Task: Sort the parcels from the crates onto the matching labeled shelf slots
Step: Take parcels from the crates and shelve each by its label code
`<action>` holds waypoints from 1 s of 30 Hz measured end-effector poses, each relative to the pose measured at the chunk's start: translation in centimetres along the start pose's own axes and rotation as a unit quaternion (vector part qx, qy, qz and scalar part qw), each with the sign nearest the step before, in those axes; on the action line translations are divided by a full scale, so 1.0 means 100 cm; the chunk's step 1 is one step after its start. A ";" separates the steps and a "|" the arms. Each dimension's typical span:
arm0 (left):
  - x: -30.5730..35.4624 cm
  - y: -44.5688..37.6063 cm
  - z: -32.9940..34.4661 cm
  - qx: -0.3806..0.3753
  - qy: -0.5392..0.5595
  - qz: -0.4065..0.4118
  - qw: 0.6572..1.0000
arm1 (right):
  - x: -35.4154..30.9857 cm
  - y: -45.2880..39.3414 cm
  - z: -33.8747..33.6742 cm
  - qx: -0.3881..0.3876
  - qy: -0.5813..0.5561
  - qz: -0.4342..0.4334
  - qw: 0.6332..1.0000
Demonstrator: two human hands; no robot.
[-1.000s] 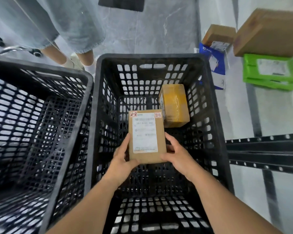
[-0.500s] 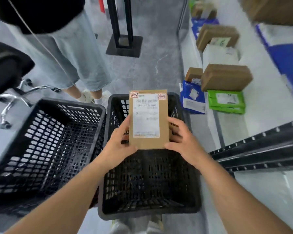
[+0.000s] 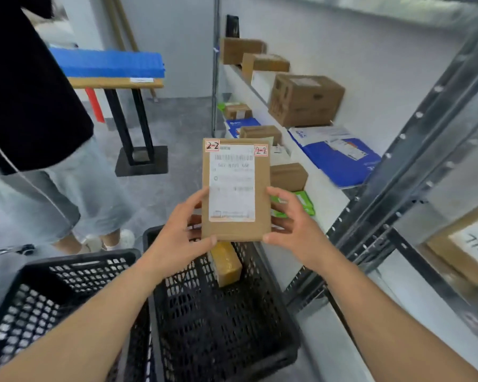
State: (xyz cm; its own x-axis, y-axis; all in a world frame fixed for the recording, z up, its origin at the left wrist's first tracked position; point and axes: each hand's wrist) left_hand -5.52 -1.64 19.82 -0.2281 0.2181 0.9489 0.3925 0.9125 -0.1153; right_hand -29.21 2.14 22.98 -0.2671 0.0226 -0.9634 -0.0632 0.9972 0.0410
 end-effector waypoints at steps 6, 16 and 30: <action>0.042 0.007 -0.008 -0.032 -0.020 0.090 0.995 | -0.041 0.049 0.002 0.082 0.000 -0.042 0.996; 0.082 0.022 0.019 -0.098 0.020 0.174 0.980 | -0.068 0.132 -0.003 0.194 0.029 -0.063 0.979; 0.139 0.048 0.100 -0.224 0.053 0.242 0.943 | -0.082 0.255 -0.027 0.347 0.041 -0.049 0.936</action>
State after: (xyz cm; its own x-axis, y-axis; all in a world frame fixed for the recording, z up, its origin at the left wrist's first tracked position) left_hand -15.70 9.24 29.48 0.1559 0.5136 0.8437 0.7700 0.4719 -0.4295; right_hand -31.25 27.16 32.64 -0.3681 -0.0476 -0.9286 0.5402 0.8019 -0.2552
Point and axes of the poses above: each hand's wrist, its own y-axis away from the middle knuckle, its own z-axis out of the palm, x = y × z, and after that the axes turned 1 degree about x, right-handed
